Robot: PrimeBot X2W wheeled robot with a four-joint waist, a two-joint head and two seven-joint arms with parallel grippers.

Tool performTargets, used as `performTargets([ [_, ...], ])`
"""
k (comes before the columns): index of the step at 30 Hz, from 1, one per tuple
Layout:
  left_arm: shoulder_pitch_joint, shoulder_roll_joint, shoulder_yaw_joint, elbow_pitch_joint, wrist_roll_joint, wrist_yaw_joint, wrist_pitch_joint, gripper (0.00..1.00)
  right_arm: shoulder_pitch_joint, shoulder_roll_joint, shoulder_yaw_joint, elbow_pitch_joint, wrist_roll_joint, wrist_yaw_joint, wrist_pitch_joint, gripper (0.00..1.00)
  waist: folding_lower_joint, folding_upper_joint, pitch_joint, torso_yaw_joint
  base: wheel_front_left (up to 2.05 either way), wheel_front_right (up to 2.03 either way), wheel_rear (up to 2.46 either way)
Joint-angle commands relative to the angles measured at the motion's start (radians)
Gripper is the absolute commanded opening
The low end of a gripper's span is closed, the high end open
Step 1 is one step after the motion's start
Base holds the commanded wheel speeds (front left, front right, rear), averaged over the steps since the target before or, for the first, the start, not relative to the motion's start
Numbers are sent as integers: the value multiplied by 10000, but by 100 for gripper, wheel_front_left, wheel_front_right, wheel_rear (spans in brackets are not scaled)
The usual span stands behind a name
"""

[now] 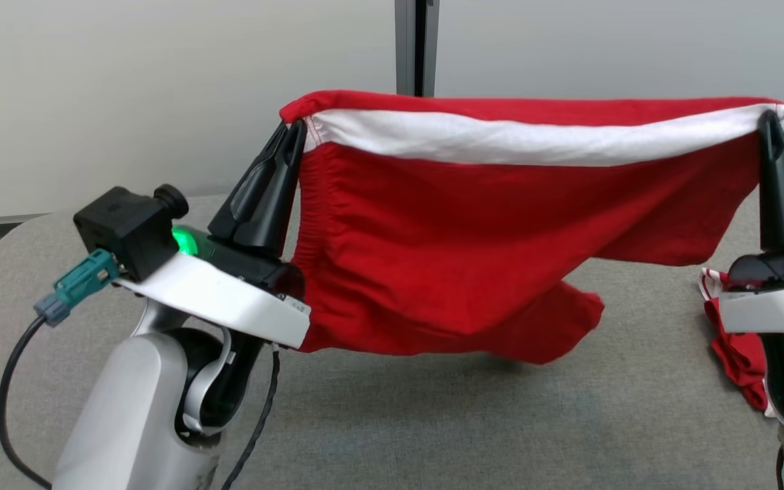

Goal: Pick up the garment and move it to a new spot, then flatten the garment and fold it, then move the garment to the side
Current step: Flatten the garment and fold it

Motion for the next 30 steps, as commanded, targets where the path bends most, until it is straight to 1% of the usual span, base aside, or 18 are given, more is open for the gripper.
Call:
performTargets([
  [1, 112, 52, 47, -58, -66, 46, 47, 0, 96, -24, -23, -41, 34, -5, 69, 0, 0, -1, 8, -5, 0, 0, 0],
  [6, 128, 127, 1, -209, -165, 59, 262, 0, 96, -36, 83, -216, 94, -3, 549, 0, 0, -1, 113, -32, 0, 0, 0],
  [10, -393, 139, 49, 21, -467, -40, 667, 0, -470, -290, 275, -200, 247, -3, 919, 0, 0, -1, 499, -76, 0, 0, 0],
  [13, -1262, 217, 179, 498, -612, -127, 944, 0, -1390, -714, 569, 29, 330, -5, 1139, 0, 0, -1, 1175, -129, 0, 0, 0],
  [14, -1672, 322, 222, 716, -521, -166, 1004, 0, -1805, -870, 718, 150, 372, -5, 1173, 0, 0, -1, 1459, -157, 0, 0, 0],
  [18, -3623, 382, 487, 1930, -454, -236, 1072, 0, -3955, -1408, 1132, 962, 511, -5, 1222, 0, 0, -1, 2800, -268, 0, 0, 0],
  [22, -5966, 678, 606, 3564, 211, -304, 580, 0, -6620, -1671, 1652, 2375, 222, -5, 872, 0, 0, -1, 4163, -436, 0, 0, 0],
  [25, -7583, 734, 650, 4931, 607, -350, -103, 0, -8449, -1554, 1996, 3706, -145, -8, 255, 0, 0, -1, 4962, -533, 0, 0, 0],
  [26, -8121, 792, 698, 5339, 800, -325, -490, 0, -8984, -1468, 2075, 4161, -278, -9, 19, 0, 0, -1, 5187, -562, 0, 0, 0],
  [28, -9010, 833, 796, 6100, 1161, -168, -1521, 0, -9847, -1412, 2577, 4918, -696, -12, -449, 0, 0, -1, 5545, -583, 0, 0, 0],
  [30, -9512, 720, 714, 6955, 1394, -176, -2306, 0, -10442, -1121, 2758, 5690, -749, -14, -917, 0, 0, -1, 5823, -602, 0, 0, 0],
])
